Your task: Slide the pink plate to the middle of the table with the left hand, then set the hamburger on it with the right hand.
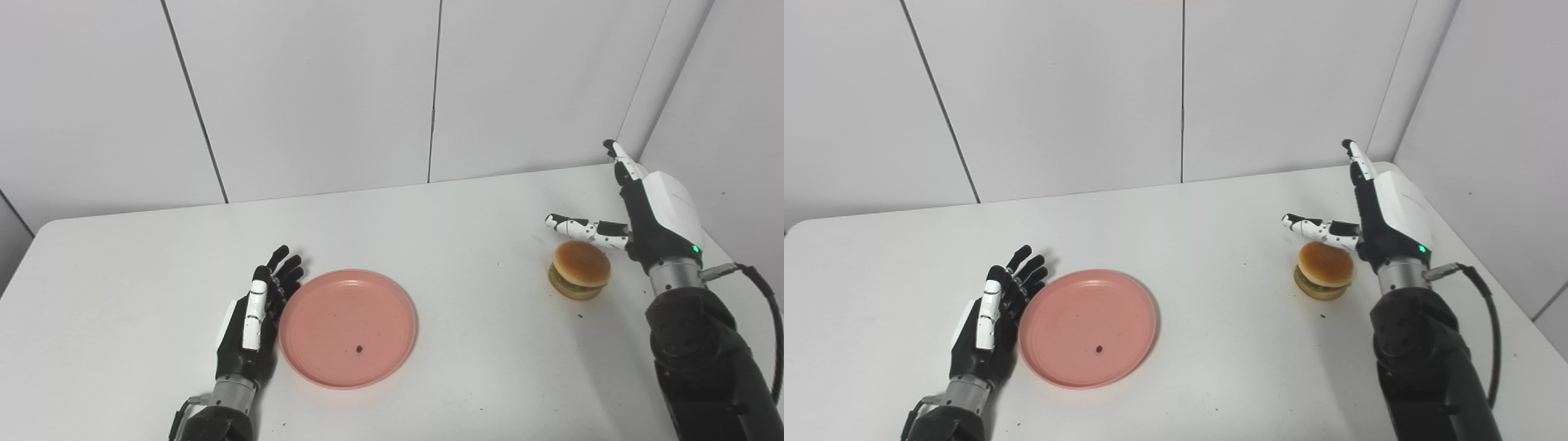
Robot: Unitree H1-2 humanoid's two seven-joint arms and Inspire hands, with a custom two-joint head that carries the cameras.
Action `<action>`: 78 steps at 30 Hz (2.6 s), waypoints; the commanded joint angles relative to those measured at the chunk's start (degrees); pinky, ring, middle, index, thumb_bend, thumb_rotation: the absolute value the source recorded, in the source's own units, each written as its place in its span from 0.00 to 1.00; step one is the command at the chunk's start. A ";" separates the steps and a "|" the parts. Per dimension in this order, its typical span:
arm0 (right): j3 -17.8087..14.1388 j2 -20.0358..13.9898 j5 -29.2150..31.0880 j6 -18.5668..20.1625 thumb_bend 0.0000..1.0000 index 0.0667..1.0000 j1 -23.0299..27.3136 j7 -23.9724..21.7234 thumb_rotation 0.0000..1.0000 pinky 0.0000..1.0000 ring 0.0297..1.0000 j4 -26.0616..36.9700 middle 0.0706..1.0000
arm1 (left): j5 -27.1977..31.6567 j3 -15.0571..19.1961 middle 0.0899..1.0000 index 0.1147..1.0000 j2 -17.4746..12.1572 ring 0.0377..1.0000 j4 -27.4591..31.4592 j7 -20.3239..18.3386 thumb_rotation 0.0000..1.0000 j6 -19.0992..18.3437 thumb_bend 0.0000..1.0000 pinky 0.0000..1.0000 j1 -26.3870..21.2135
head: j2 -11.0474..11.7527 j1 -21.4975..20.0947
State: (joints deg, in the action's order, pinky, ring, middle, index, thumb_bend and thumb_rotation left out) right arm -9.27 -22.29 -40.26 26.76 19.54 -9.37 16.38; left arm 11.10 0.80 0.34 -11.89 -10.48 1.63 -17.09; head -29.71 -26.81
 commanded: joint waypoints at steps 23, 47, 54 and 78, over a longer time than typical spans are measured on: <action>-1.52 -0.96 -2.44 0.13 0.95 0.95 3.51 -7.89 0.36 0.83 0.93 -9.96 0.95 | 0.59 0.13 0.91 0.89 -1.18 0.93 -0.94 -1.19 1.00 -1.90 0.61 0.95 2.43 | -0.63 0.25; 0.61 -0.62 -14.87 0.15 0.88 0.89 4.28 -14.36 0.27 0.31 0.41 -14.44 0.53 | 0.61 0.41 0.91 0.89 -1.06 0.93 0.15 -1.21 1.00 -3.27 0.62 0.95 2.48 | -1.31 0.41; 1.17 -1.63 -12.13 0.14 0.81 0.78 3.61 -15.11 0.16 0.30 0.39 -13.54 0.50 | 0.44 0.22 0.91 0.90 -1.07 0.93 0.77 -1.19 1.00 -3.74 0.62 0.96 2.57 | -1.43 0.51; 2.66 -1.43 -8.37 -1.40 0.52 0.49 3.01 -1.01 0.00 0.32 0.35 -11.49 0.39 | -0.40 0.04 0.90 0.88 -0.67 0.92 1.15 -0.40 0.99 -3.71 0.62 0.94 2.59 | -1.66 1.20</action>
State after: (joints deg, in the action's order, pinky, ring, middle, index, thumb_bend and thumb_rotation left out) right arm -6.29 -22.56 -49.29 26.88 21.63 -13.37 2.44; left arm 11.07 0.92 -0.16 -9.63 -11.60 -0.78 -16.11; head -31.29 -25.66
